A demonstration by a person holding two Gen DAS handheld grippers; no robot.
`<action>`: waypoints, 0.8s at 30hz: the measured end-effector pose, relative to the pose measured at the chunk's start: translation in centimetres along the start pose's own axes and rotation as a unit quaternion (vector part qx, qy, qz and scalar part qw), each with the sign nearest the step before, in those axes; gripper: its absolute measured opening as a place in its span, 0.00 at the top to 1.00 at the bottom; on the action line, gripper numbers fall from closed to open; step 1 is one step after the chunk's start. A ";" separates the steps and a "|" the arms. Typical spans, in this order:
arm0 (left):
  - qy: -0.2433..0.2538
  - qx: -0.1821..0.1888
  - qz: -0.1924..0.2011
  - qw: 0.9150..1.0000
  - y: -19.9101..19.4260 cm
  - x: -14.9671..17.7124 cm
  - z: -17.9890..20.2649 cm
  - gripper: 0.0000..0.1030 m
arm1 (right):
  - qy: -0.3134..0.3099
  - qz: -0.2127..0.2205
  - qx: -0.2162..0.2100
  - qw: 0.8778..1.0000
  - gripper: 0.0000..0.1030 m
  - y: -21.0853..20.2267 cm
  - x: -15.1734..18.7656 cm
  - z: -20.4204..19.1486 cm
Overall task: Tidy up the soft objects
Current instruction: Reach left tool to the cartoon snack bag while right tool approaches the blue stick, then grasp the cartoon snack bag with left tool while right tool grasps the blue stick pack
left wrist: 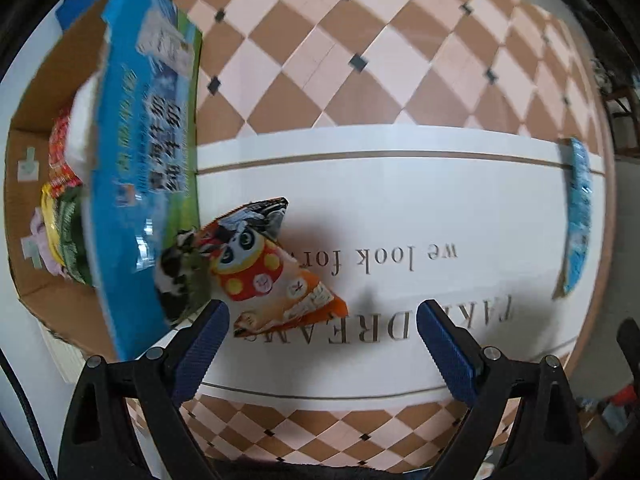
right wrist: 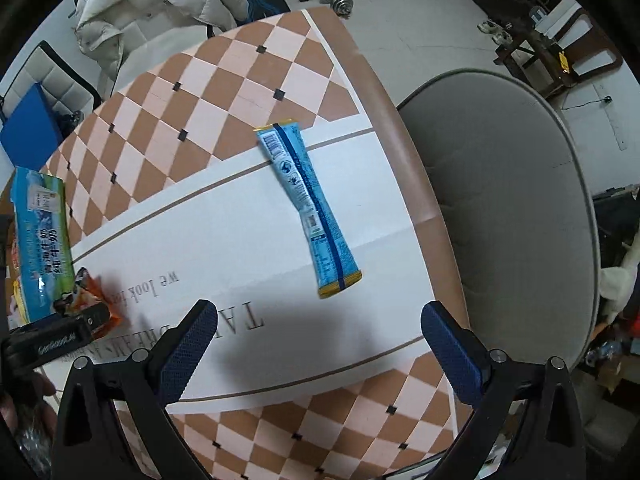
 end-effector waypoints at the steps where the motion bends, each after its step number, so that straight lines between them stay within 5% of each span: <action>1: -0.008 -0.001 -0.010 1.000 0.7 -0.2 0.1 0.07 | -0.004 -0.002 0.000 1.000 0.00 0.4 -0.3 0.0; 10: -0.036 -0.051 -0.035 0.997 4.1 -1.5 -0.3 0.07 | -0.037 -0.017 -0.007 0.999 0.00 3.3 -2.2 -0.6; 24: -0.006 -0.025 0.017 1.000 2.5 -3.3 4.7 0.07 | -0.042 -0.055 -0.015 0.997 0.00 10.3 -6.8 -1.3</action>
Point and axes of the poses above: each gripper's, at about its wrist camera, not at the fingertips, and y roughly the way its jaws point, z to its right, x to its underside, the point moved 4 cm from there along y, roughly the way its jaws point, and after that the axes turned 8 degrees about -x, right-handed, at the moved point
